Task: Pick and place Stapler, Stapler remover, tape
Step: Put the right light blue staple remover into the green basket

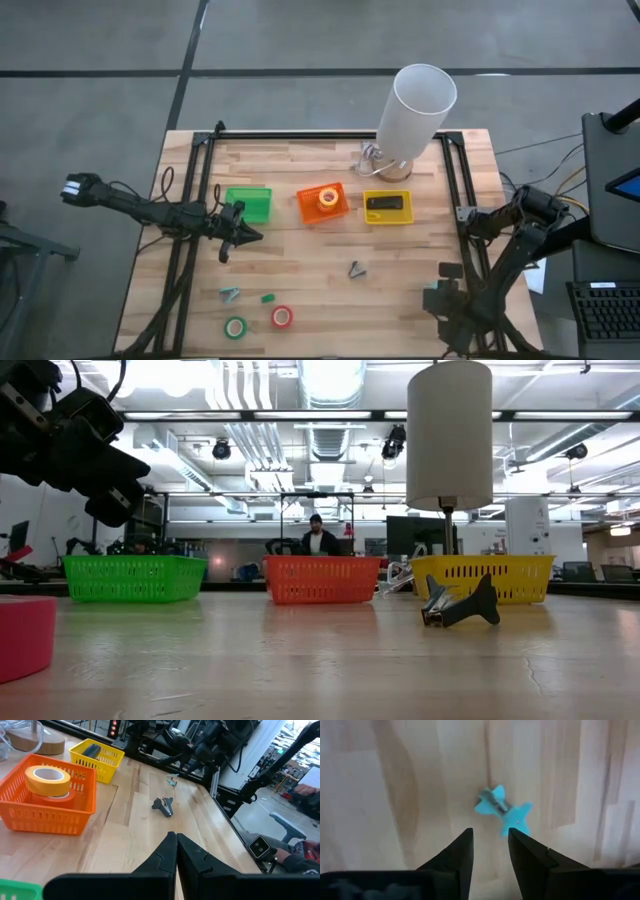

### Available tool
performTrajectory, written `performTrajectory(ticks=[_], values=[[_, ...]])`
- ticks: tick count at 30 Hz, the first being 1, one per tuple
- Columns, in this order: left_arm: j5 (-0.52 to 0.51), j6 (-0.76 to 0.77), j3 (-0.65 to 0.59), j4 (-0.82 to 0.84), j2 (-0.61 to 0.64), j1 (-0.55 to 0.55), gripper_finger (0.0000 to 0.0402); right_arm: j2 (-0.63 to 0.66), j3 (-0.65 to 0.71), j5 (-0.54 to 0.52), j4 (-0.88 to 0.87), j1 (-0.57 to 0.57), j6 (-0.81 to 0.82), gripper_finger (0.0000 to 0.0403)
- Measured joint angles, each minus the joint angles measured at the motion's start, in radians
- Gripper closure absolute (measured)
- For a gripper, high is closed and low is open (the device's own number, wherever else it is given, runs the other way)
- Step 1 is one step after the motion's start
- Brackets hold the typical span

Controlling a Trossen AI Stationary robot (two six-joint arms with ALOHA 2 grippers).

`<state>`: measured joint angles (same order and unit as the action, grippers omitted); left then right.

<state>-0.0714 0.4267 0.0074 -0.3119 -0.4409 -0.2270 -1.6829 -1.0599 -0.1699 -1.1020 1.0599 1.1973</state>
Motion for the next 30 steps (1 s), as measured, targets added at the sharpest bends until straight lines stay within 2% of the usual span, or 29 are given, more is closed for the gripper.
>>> performTrajectory(ticks=[11, 24, 30], values=[[0.0, 0.0, 0.0, 0.0, 0.0, 0.0, 0.0392, -0.021, 0.013, -0.013, -0.02, -0.003, -0.011, 0.031], [0.0, 0.0, 0.0, 0.0, 0.0, 0.0, 0.0392, -0.022, 0.047, -0.024, -0.01, -0.002, -0.008, 0.0386], [0.0, 0.0, 0.0, 0.0, 0.0, 0.0, 0.0392, -0.022, 0.001, -0.159, 0.019, -0.002, -0.03, 0.0395]])
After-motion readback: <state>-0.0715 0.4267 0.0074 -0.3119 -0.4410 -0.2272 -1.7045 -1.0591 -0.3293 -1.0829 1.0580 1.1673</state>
